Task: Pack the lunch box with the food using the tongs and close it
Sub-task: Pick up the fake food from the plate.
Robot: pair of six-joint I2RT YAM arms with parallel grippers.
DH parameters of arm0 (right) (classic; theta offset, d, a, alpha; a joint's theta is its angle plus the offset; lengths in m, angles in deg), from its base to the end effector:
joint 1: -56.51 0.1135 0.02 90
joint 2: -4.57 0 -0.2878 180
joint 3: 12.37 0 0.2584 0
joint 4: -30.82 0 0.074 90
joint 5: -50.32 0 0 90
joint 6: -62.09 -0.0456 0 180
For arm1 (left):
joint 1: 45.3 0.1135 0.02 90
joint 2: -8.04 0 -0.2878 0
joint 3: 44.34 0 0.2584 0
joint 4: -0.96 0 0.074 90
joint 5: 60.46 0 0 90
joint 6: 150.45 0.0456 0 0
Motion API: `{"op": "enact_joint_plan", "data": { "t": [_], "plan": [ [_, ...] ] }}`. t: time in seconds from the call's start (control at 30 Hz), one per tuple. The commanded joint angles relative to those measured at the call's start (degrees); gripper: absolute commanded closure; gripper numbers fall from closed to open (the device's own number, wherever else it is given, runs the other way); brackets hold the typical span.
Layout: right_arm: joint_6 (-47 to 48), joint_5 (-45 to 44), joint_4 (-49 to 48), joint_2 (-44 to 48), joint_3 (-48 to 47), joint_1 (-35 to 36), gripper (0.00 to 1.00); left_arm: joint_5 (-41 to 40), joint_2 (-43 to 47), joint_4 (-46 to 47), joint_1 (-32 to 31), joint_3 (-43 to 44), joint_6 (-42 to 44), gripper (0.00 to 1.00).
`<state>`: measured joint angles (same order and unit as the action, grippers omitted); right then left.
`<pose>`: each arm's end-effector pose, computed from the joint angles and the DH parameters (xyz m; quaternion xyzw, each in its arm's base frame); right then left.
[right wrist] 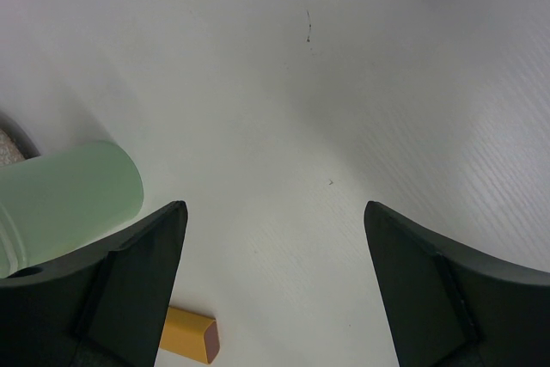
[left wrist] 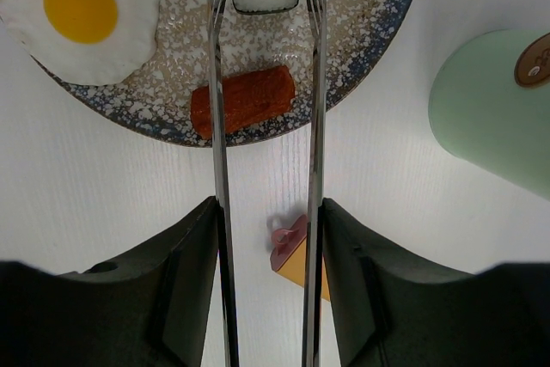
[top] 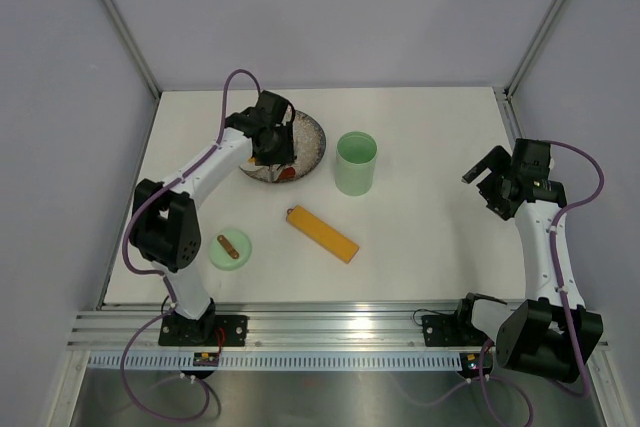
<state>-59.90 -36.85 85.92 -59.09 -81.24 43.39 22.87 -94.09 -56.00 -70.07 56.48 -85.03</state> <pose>0.2212 -0.0493 0.3035 0.3524 0.8705 0.0791 0.3344 0.3668 -0.1634 0.2875 -0.0143 0.9603 -0.0631 0.2714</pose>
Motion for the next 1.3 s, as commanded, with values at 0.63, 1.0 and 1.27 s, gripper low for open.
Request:
{"op": "enact_joint_plan", "data": {
  "t": [0.63,1.0,1.27],
  "plan": [
    [-0.62,1.56,-1.06,0.90,-0.11,0.12,0.07,-2.20,-1.76,3.45,0.08,-1.44,-0.82,0.62],
    [-0.62,1.83,-0.89,1.34,-0.11,0.12,0.07,-1.07,6.58,-1.82,-1.67,2.86,3.47,0.90],
    [-0.79,2.00,-1.15,1.17,0.07,0.12,0.07,4.48,15.10,-5.95,-4.49,7.53,7.61,0.98]
  ]
}}
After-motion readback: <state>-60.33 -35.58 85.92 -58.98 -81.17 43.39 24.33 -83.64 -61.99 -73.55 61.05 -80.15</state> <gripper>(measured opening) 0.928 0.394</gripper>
